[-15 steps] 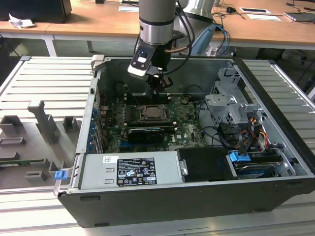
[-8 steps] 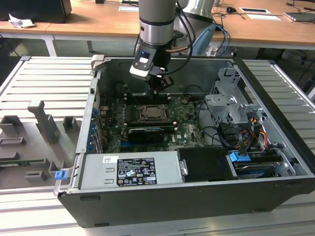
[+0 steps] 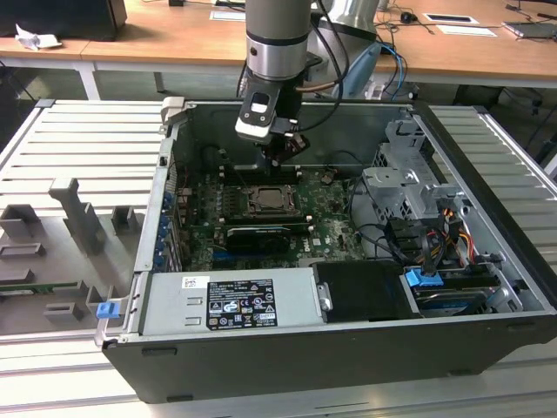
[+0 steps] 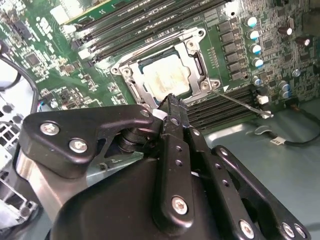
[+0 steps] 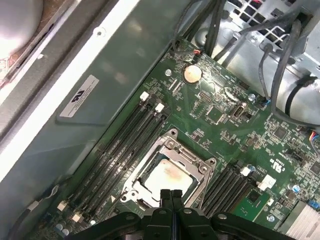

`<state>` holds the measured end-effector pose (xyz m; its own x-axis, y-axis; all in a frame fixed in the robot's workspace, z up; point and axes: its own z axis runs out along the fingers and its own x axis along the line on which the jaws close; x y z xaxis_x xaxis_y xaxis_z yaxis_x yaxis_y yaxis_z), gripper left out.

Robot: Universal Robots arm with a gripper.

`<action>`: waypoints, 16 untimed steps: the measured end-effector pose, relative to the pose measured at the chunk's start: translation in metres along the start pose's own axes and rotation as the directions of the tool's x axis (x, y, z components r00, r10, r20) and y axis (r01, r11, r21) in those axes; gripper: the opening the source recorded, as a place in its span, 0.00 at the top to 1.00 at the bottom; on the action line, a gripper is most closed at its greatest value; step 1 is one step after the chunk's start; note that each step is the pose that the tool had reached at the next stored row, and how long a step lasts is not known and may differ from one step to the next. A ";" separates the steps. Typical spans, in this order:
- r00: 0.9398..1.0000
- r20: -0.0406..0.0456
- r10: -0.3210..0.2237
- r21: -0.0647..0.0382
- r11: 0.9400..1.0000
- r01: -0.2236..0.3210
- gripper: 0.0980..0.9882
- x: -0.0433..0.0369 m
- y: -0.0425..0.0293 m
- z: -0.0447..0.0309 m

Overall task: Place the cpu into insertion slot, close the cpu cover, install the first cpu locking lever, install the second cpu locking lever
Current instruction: 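Install the first cpu locking lever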

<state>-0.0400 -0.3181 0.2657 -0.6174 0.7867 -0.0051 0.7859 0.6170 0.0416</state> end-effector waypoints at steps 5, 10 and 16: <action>0.996 -0.004 -0.091 -0.001 0.996 0.091 0.99 0.0000 0.0000 0.0000; 0.981 -0.008 -0.194 -0.002 0.981 0.194 0.99 0.0000 0.0000 0.0000; 0.931 -0.015 -0.364 -0.004 0.931 0.364 0.99 -0.0001 -0.0001 0.0005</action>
<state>-0.0401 -0.3182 0.2651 -0.8618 0.5072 -0.0047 0.5067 0.8612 0.0412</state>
